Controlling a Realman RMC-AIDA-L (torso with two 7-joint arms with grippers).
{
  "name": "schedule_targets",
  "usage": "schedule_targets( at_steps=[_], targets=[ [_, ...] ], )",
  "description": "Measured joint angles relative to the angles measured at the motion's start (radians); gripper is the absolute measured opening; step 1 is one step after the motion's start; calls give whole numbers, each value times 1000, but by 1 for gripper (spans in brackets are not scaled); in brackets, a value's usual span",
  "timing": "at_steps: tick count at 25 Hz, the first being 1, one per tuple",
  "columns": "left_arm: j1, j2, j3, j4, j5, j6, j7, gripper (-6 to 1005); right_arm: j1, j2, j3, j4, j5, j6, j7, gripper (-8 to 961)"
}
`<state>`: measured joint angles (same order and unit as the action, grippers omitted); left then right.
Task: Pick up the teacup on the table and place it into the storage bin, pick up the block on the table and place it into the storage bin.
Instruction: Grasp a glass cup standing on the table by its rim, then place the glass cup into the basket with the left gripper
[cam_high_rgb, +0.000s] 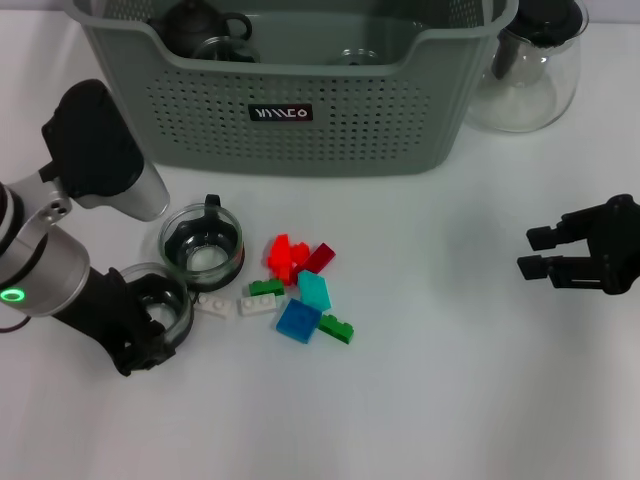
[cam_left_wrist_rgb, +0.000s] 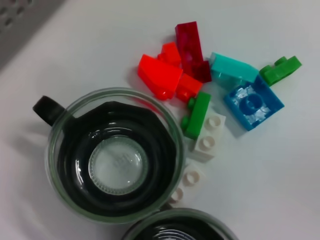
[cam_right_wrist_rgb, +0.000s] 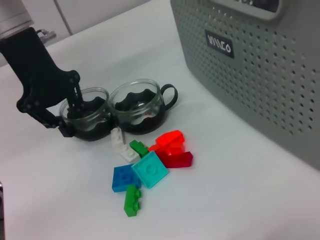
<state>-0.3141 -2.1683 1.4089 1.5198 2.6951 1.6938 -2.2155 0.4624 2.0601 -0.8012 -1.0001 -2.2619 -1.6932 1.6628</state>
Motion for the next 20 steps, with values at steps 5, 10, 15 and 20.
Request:
schedule_targets(
  at_steps=[5,10,15,20],
  targets=[
    [-10,0,-21,33,-15,63,14,234,1,0,2,0,2,0,0,425],
    [-68,-1,-183,5,-93,212,114,96,1,0,2,0,2,0,0,424],
    [-180,22,-455,-195,-188,335,278,46,1,0,9,1,2,0,0,424],
    [-305,184,-564,-688,-477,362,422,57,2,-1,11,10,3,-1,0,424]
  ],
)
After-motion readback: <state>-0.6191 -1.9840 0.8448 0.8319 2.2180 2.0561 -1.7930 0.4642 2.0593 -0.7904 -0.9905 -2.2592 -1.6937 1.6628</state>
